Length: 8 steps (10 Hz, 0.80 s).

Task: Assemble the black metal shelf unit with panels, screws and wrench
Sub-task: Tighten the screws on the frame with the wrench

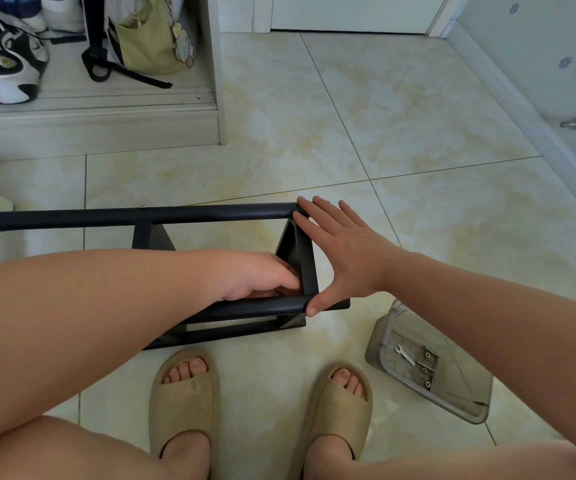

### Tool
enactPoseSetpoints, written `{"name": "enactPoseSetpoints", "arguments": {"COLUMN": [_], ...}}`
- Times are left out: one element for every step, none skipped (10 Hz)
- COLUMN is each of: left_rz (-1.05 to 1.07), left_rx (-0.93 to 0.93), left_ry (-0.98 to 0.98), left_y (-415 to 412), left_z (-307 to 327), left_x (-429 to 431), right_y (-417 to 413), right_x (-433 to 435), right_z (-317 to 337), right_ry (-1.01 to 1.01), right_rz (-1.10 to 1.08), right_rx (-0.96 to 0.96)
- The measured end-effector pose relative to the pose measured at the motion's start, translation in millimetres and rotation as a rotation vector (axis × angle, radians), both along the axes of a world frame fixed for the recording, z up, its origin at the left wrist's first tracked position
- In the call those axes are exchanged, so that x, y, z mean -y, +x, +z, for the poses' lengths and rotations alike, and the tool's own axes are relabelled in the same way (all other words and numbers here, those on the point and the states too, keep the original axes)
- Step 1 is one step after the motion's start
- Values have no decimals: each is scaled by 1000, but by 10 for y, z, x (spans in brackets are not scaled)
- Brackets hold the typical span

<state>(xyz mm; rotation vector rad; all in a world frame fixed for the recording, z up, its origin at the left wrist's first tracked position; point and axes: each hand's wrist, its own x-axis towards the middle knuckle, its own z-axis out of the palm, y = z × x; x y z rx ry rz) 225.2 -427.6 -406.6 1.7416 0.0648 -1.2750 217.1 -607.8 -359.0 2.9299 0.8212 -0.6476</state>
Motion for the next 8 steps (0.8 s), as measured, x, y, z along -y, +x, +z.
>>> {"name": "enactPoseSetpoints", "arguments": {"left_rz": [-8, 19, 31, 25, 18, -7, 10, 18], "left_rx": [-15, -39, -44, -51, -33, 8, -13, -13], "left_ry": [11, -5, -19, -35, -31, 22, 28, 24], "left_y": [5, 19, 21, 17, 17, 14, 25, 31], "left_z": [11, -6, -31, -19, 3, -2, -4, -9], "left_x": [6, 3, -10, -12, -2, 10, 21, 22], "right_y": [-1, 0, 1, 2, 4, 6, 5, 1], "right_x": [0, -1, 2, 1, -2, 0, -1, 1], "right_z": [-2, -1, 1, 3, 5, 5, 2, -3], "right_ry": [4, 6, 6, 5, 2, 4, 3, 7], "right_rz": [-3, -4, -1, 0, 0, -1, -1, -2], "right_rx": [-3, -3, 0, 1, 3, 2, 3, 3]}}
